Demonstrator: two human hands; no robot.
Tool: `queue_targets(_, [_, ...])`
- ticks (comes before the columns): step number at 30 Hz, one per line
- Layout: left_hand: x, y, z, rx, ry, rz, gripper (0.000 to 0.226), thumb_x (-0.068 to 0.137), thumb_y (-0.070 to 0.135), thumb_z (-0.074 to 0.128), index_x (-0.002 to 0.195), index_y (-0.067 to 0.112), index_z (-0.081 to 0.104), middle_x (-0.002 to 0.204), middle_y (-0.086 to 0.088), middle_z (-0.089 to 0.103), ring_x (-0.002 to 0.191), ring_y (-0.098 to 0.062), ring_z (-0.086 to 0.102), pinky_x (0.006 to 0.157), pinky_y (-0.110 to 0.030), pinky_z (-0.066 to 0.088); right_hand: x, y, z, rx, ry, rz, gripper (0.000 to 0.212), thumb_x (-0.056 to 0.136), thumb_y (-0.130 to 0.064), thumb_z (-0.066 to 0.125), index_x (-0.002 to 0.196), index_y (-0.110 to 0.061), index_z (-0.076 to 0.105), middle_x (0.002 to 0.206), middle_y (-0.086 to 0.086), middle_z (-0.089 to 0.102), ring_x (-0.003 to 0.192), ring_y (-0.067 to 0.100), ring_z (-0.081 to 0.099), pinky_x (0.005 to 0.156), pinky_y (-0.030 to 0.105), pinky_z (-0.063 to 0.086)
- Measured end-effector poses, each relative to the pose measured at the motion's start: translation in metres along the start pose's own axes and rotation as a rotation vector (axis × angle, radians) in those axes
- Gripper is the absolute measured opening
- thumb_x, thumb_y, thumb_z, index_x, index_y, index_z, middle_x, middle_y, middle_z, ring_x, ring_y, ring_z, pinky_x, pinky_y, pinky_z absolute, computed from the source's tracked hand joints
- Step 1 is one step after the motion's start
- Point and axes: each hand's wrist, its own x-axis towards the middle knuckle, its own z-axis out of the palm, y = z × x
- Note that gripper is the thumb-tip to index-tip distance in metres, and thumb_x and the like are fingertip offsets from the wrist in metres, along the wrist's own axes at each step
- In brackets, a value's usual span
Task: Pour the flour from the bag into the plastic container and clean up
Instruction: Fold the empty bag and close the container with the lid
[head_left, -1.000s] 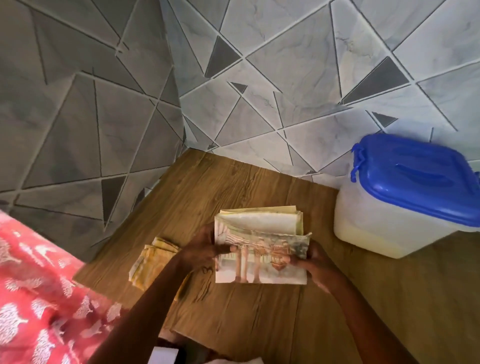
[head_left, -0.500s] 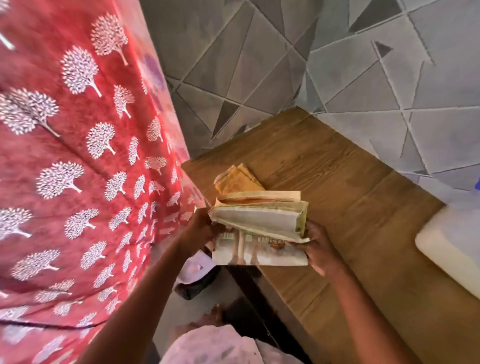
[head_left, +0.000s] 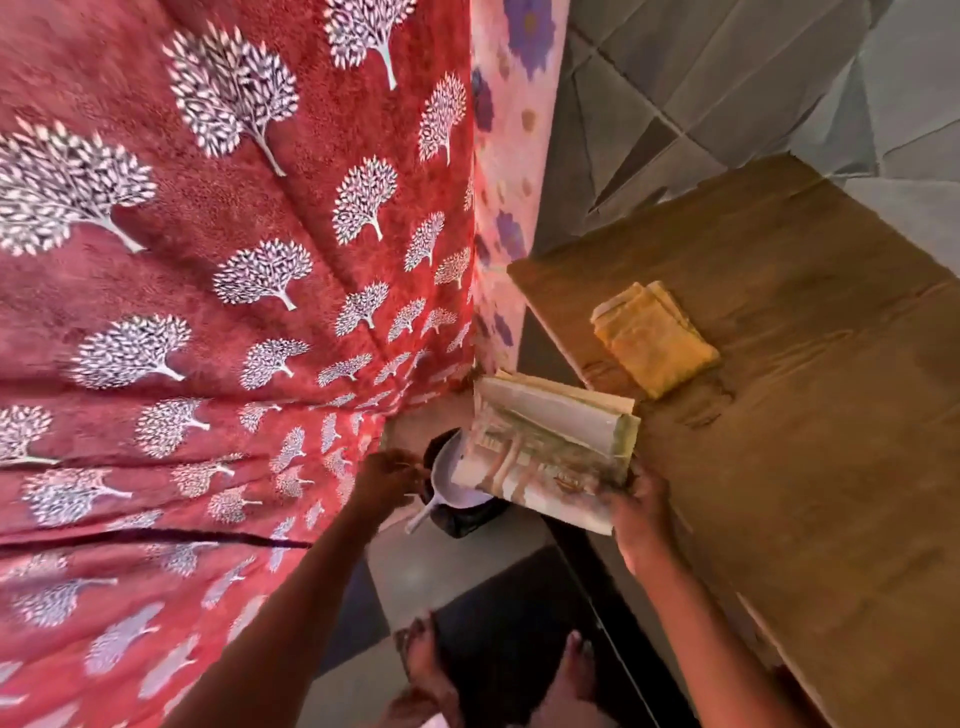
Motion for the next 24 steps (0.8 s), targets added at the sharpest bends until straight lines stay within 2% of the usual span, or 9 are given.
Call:
queue_targets(3, [0.049, -0.050, -0.019, 0.197, -0.026, -0.045, 0.013, 0.082, 0.003, 0.072, 0.079, 0.015, 0.069, 0.089, -0.024, 0.074, 0.076, -0.027, 0.065, 0.069, -0.033, 0.048, 0.016, 0.065, 0.035, -0.006, 0.095, 0.101, 0.053, 0.067, -0.009, 0.080, 0.116, -0.024, 0.071, 0.113, 0.006, 0.076, 0.108, 0.028, 0.071, 0.093, 0.049, 0.057])
queue_targets(6, [0.100, -0.098, -0.025, 0.351, -0.015, -0.060, 0.020, 0.082, 0.010, 0.074, 0.070, 0.025, 0.069, 0.067, -0.002, 0.070, 0.067, -0.021, 0.062, 0.068, -0.035, 0.049, 0.038, 0.130, 0.059, -0.054, 0.131, 0.185, 0.046, 0.073, -0.005, 0.081, 0.113, -0.025, 0.071, 0.115, 0.010, 0.073, 0.109, 0.031, 0.069, 0.095, 0.057, 0.055])
queue_targets(8, [0.138, -0.133, -0.020, 0.404, -0.009, -0.070, 0.024, 0.082, 0.011, 0.073, 0.065, 0.028, 0.067, 0.062, 0.005, 0.065, 0.063, -0.018, 0.059, 0.066, -0.035, 0.048, 0.055, 0.173, 0.072, -0.086, 0.170, 0.229, 0.040, 0.075, -0.011, 0.082, 0.109, -0.029, 0.071, 0.111, 0.006, 0.074, 0.105, 0.029, 0.071, 0.090, 0.053, 0.059])
queue_targets(11, [0.190, -0.185, -0.005, 0.480, -0.012, -0.083, 0.015, 0.080, 0.022, 0.072, 0.071, 0.031, 0.064, 0.082, -0.001, 0.072, 0.079, -0.021, 0.066, 0.077, -0.036, 0.053, 0.081, 0.225, 0.083, -0.088, 0.205, 0.252, 0.038, 0.067, -0.029, 0.080, 0.104, -0.035, 0.074, 0.099, -0.005, 0.078, 0.096, 0.019, 0.075, 0.073, 0.031, 0.061])
queue_targets(13, [0.229, -0.231, 0.007, 0.556, -0.024, -0.102, 0.010, 0.080, 0.028, 0.070, 0.087, 0.030, 0.064, 0.099, -0.003, 0.072, 0.092, -0.023, 0.066, 0.087, -0.037, 0.054, 0.104, 0.267, 0.087, -0.062, 0.235, 0.257, 0.035, 0.070, -0.026, 0.081, 0.102, -0.037, 0.075, 0.097, -0.008, 0.079, 0.094, 0.016, 0.075, 0.076, 0.033, 0.060])
queue_targets(17, [0.303, -0.318, 0.029, 0.679, -0.015, -0.114, 0.042, 0.083, 0.026, 0.070, 0.123, 0.019, 0.057, 0.123, -0.006, 0.064, 0.111, -0.028, 0.062, 0.096, -0.041, 0.050, 0.157, 0.352, 0.083, -0.034, 0.278, 0.245, 0.038, 0.081, -0.005, 0.078, 0.095, -0.040, 0.076, 0.096, -0.006, 0.079, 0.093, 0.016, 0.075, 0.078, 0.035, 0.057])
queue_targets(19, [0.335, -0.358, 0.040, 0.739, -0.008, -0.132, 0.049, 0.084, 0.025, 0.069, 0.128, 0.014, 0.052, 0.127, -0.012, 0.062, 0.115, -0.034, 0.061, 0.094, -0.042, 0.050, 0.182, 0.386, 0.079, -0.007, 0.292, 0.243, 0.039, 0.081, -0.003, 0.078, 0.093, -0.040, 0.077, 0.097, -0.004, 0.079, 0.094, 0.016, 0.075, 0.078, 0.034, 0.056])
queue_targets(21, [0.361, -0.388, 0.049, 0.787, -0.003, -0.144, 0.047, 0.085, 0.025, 0.068, 0.127, 0.012, 0.051, 0.125, -0.014, 0.063, 0.117, -0.037, 0.061, 0.091, -0.043, 0.051, 0.200, 0.416, 0.072, 0.017, 0.324, 0.244, 0.035, 0.081, 0.001, 0.076, 0.093, -0.032, 0.077, 0.101, 0.003, 0.078, 0.097, 0.023, 0.073, 0.083, 0.039, 0.058])
queue_targets(24, [0.387, -0.418, 0.065, 0.680, 0.024, -0.124, 0.041, 0.090, 0.026, 0.069, 0.125, 0.008, 0.059, 0.124, -0.016, 0.067, 0.117, -0.036, 0.063, 0.088, -0.034, 0.047, 0.214, 0.451, 0.062, 0.048, 0.334, 0.226, 0.033, 0.081, 0.010, 0.071, 0.093, -0.021, 0.075, 0.102, 0.007, 0.075, 0.100, 0.026, 0.069, 0.090, 0.044, 0.056])
